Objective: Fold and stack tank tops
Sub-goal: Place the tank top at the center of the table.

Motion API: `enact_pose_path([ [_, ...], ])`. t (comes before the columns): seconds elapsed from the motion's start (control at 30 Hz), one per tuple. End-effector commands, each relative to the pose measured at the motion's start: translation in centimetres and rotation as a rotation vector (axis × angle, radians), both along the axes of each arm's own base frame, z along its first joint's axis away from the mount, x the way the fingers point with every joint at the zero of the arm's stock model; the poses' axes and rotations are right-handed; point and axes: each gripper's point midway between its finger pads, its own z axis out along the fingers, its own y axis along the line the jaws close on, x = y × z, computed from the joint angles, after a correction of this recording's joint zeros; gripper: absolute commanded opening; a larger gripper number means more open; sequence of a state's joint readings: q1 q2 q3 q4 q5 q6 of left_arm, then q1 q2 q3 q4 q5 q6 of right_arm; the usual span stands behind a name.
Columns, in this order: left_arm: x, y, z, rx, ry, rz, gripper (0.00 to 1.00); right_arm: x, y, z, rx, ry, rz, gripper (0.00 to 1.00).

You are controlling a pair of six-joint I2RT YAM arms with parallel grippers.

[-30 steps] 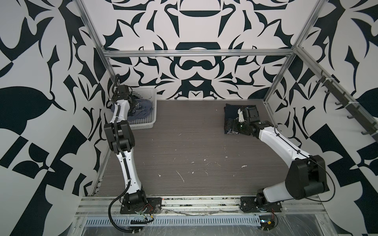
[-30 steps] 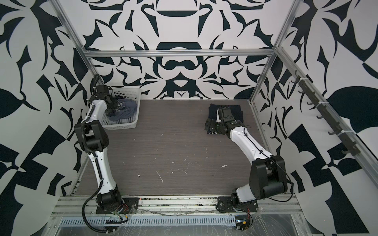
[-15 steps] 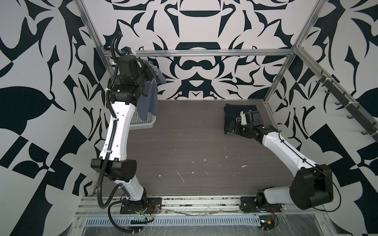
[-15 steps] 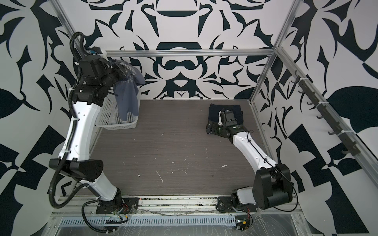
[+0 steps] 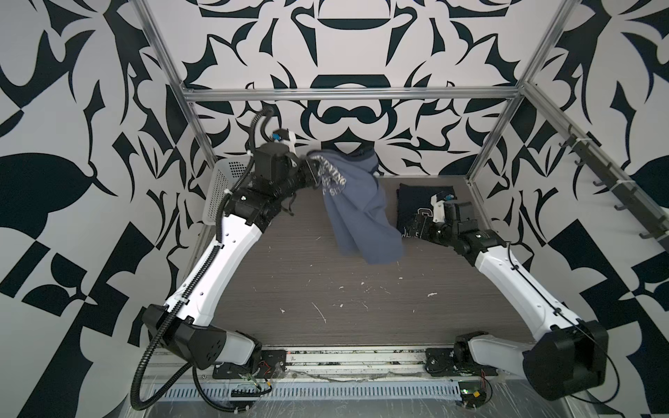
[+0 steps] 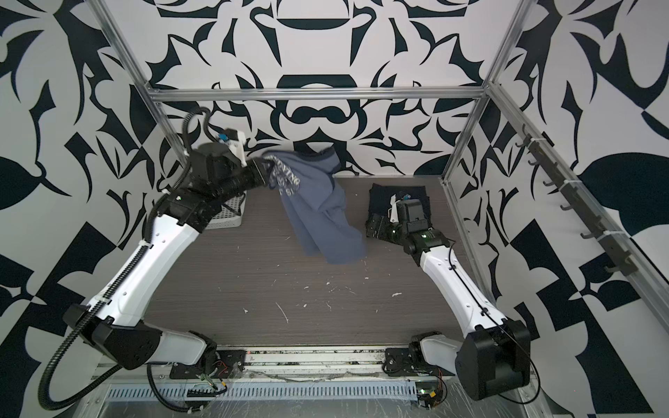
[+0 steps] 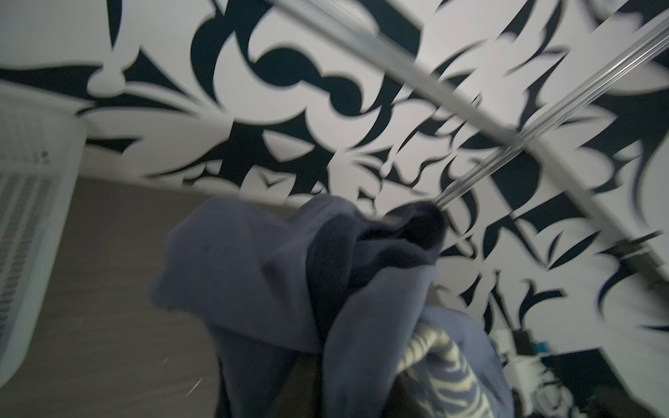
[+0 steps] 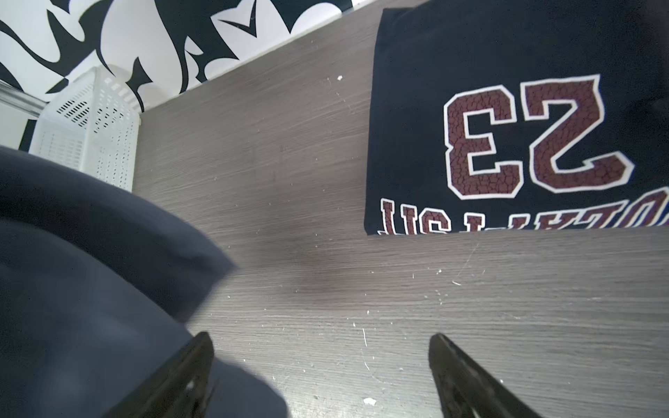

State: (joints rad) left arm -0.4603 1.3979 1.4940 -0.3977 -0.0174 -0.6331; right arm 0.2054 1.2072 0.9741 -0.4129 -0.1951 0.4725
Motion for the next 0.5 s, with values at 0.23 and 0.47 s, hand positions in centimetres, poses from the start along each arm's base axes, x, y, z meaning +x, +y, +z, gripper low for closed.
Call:
enact_pose_path([
  [0.23,-1.7,2.7,-15.3,0.311,0.423,0.143,0.76,-1.7,0.7,-3.5,0.0,0.085,0.014,0.94],
  [0.47,1.3,-7.4,-15.9,0.489,0.424,-0.108,0.79,-3.1,-0.1,-5.4,0.012,0.105,-0.056,0.92],
])
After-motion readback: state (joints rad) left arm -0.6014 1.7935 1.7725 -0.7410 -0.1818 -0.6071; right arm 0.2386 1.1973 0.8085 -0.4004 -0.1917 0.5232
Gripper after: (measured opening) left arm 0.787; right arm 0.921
